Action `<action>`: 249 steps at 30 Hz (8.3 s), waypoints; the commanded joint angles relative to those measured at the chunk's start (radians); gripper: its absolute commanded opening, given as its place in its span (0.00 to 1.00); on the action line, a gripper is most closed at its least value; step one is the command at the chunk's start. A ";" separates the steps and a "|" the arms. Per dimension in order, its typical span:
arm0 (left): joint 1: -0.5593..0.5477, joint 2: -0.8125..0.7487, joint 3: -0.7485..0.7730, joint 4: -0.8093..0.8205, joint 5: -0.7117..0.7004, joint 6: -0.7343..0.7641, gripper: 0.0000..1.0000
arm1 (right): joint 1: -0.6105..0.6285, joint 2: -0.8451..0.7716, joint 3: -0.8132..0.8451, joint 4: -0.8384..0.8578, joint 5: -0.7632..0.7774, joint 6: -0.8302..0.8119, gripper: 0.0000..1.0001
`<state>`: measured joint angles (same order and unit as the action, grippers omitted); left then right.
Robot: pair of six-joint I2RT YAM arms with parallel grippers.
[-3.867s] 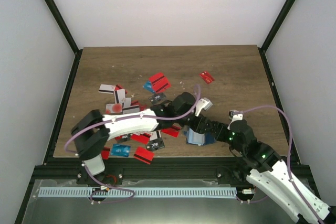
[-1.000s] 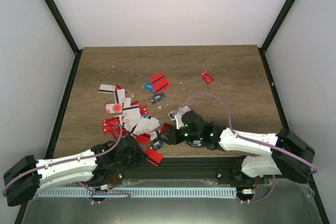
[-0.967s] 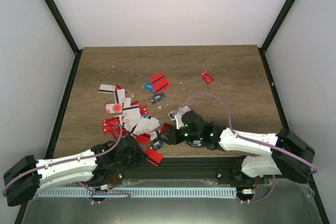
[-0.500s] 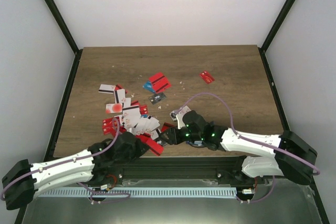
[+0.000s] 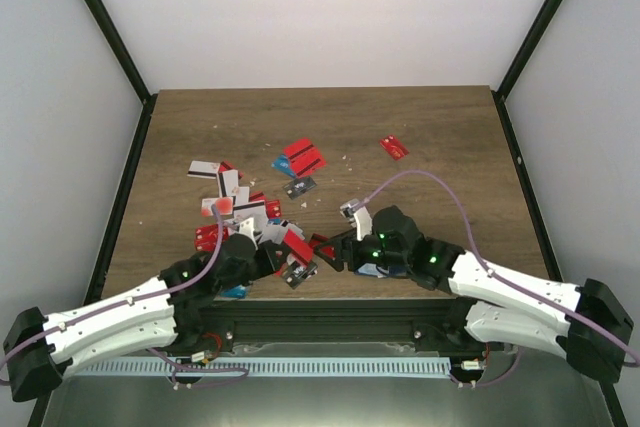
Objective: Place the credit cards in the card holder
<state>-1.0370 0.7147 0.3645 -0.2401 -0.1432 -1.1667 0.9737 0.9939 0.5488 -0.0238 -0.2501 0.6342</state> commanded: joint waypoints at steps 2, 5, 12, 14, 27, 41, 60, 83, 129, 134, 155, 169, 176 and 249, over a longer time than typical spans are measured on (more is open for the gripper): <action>0.034 0.067 0.135 0.006 0.072 0.271 0.04 | -0.071 -0.078 -0.042 -0.048 -0.107 -0.068 0.77; 0.053 0.117 0.199 0.027 0.192 0.381 0.04 | -0.091 -0.113 -0.050 -0.050 -0.172 -0.075 0.86; 0.065 0.155 0.296 0.032 0.397 0.545 0.04 | -0.110 -0.188 -0.016 -0.109 -0.236 -0.084 0.98; 0.066 0.159 0.323 0.030 0.457 0.581 0.04 | -0.117 -0.213 0.002 -0.145 -0.230 -0.086 1.00; 0.067 0.188 0.399 0.013 0.614 0.676 0.04 | -0.131 -0.321 0.071 -0.221 -0.340 -0.096 0.83; 0.067 0.223 0.408 0.018 0.643 0.696 0.04 | -0.133 -0.302 0.058 -0.159 -0.418 -0.048 0.11; 0.086 0.620 0.508 -0.004 0.261 0.717 1.00 | -0.330 -0.177 0.157 -0.572 0.015 0.004 0.01; 0.024 1.074 0.707 -0.040 0.247 0.540 0.49 | -0.347 -0.199 0.183 -0.693 0.237 0.085 0.01; 0.025 0.938 0.645 -0.047 0.131 0.431 0.04 | -0.223 0.177 0.113 -0.471 0.095 0.234 0.01; 0.022 0.924 0.643 -0.053 0.127 0.432 0.04 | -0.223 0.213 0.122 -0.481 0.126 0.237 0.01; 0.020 0.929 0.625 -0.083 0.079 0.438 0.04 | -0.294 0.116 0.033 -0.537 0.205 0.202 0.01; 0.021 0.989 0.625 -0.084 0.062 0.444 0.04 | -0.412 0.069 -0.075 -0.296 0.103 0.095 0.01; 0.021 1.027 0.624 -0.071 0.059 0.450 0.04 | -0.462 0.008 -0.154 -0.161 0.008 0.053 0.01; 0.021 1.050 0.569 -0.032 0.053 0.401 0.04 | -0.526 0.259 -0.297 0.101 -0.317 0.169 0.34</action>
<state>-1.0126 1.7641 0.9600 -0.2596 -0.0864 -0.7555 0.4473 1.3003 0.2020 0.3260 -0.6453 0.8921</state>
